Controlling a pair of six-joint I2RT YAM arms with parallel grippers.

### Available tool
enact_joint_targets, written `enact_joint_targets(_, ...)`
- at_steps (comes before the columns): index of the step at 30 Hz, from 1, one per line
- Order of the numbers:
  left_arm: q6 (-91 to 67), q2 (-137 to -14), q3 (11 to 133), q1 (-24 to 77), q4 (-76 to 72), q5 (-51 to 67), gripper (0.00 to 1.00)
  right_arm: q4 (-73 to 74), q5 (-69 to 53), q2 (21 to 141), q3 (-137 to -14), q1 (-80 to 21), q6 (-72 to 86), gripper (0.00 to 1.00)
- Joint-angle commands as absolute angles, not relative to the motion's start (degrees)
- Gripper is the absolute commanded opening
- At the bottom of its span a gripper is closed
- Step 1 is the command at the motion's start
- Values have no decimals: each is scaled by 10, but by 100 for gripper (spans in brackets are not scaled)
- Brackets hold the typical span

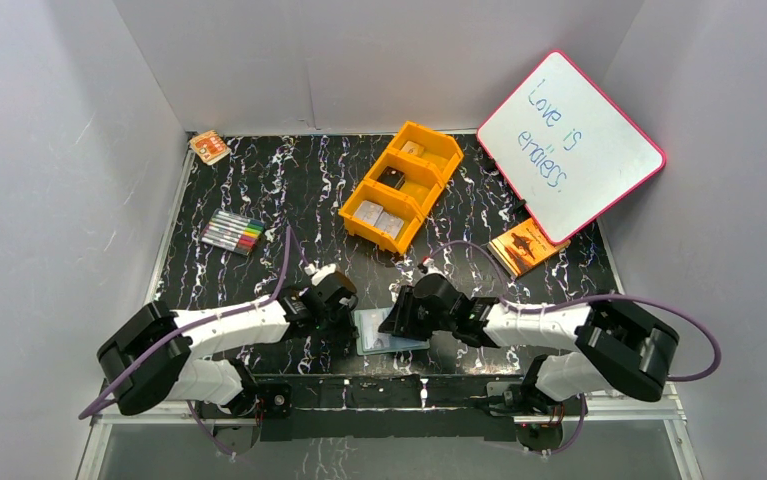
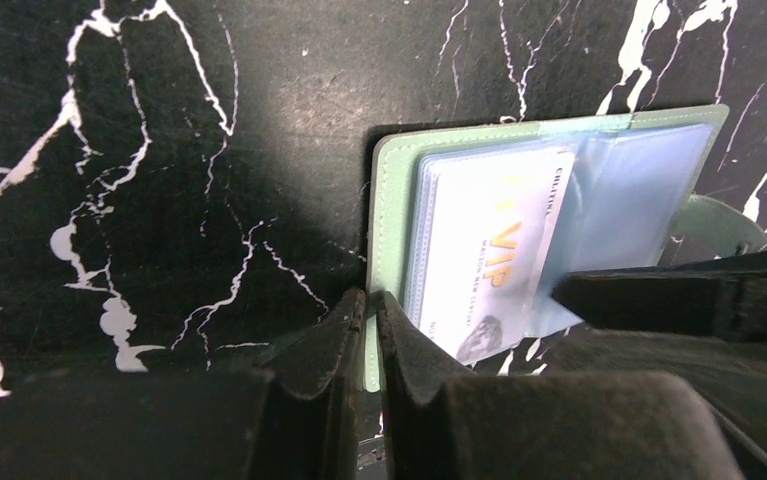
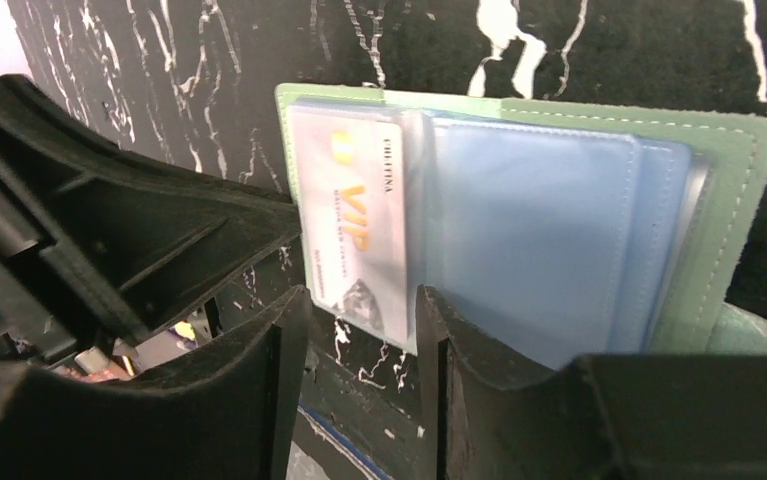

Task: Put the credit cards into the card holder
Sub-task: Insert the credit card into the card holder, then close the card holder at the center of the board.

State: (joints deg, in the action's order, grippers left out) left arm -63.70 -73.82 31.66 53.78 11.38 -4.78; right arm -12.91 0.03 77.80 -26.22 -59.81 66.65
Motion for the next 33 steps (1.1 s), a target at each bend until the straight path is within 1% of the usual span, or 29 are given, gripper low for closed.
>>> enact_joint_targets(1, -634, -714, 308, 542, 173, -70, 8, -27, 32, 724, -316, -602, 628, 55)
enact_joint_targets(3, -634, -708, 311, 542, 180, -76, 8, 41, 50, 704, -338, -602, 615, 59)
enact_joint_targets(8, -634, -686, 318, 542, 199, -87, 8, 192, 109, 648, -385, -601, 560, 65)
enact_joint_targets(12, -637, -659, 321, 542, 214, -94, 10, 301, 168, 654, -425, -600, 504, 75)
enact_joint_targets(15, -639, -641, 323, 542, 225, -100, 12, 321, 168, 677, -427, -596, 475, 78)
enact_joint_targets(20, -643, -617, 320, 542, 243, -110, 15, 313, 172, 718, -417, -584, 473, 77)
enact_joint_targets(22, -645, -611, 316, 542, 246, -109, 16, 305, 176, 733, -414, -580, 472, 75)
enact_joint_targets(24, -647, -605, 310, 542, 248, -109, 16, 294, 179, 745, -413, -578, 471, 70)
enact_joint_targets(30, -653, -599, 294, 542, 247, -110, 16, 257, 189, 758, -411, -564, 456, 51)
enact_joint_targets(32, -654, -599, 289, 542, 245, -110, 16, 247, 190, 765, -411, -559, 448, 40)
enact_joint_targets(33, -655, -599, 286, 542, 244, -110, 16, 245, 189, 766, -412, -557, 444, 33)
